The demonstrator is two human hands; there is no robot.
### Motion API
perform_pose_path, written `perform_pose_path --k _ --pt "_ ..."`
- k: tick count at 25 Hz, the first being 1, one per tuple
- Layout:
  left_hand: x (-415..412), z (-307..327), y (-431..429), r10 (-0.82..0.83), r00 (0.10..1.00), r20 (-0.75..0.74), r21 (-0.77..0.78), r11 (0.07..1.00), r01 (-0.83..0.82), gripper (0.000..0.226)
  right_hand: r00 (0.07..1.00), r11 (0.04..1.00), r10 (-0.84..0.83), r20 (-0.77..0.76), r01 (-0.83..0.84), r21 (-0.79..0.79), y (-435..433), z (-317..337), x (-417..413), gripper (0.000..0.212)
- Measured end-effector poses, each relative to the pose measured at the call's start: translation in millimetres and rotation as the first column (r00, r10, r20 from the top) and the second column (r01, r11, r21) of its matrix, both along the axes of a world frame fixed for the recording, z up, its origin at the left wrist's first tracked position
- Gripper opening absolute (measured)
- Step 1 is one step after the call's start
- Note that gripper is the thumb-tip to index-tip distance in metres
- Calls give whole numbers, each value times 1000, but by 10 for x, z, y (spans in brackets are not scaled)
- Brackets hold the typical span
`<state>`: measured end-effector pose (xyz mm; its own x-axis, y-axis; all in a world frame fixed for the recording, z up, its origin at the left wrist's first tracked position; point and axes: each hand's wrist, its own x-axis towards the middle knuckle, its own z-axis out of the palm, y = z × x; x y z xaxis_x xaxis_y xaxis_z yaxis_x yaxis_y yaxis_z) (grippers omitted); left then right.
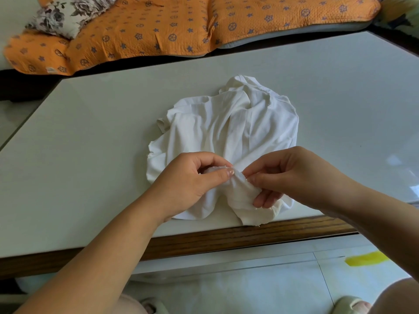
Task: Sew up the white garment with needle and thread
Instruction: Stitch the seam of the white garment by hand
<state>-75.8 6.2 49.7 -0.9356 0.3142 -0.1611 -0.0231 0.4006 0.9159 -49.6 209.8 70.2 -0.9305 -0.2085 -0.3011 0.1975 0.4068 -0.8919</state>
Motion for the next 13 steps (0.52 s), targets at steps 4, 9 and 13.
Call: perform_pose_path --k 4,9,13 --pt "4 9 9 -7 1000 17 15 1000 6 8 1000 1000 6 8 -6 1 5 7 5 22" --pt "-12 13 4 -19 996 90 85 996 11 7 1000 999 6 3 -6 -33 19 -5 -2 23" --pt "-17 6 4 -41 979 198 185 983 4 16 1000 998 11 -15 -12 -58 16 -25 -2 20"
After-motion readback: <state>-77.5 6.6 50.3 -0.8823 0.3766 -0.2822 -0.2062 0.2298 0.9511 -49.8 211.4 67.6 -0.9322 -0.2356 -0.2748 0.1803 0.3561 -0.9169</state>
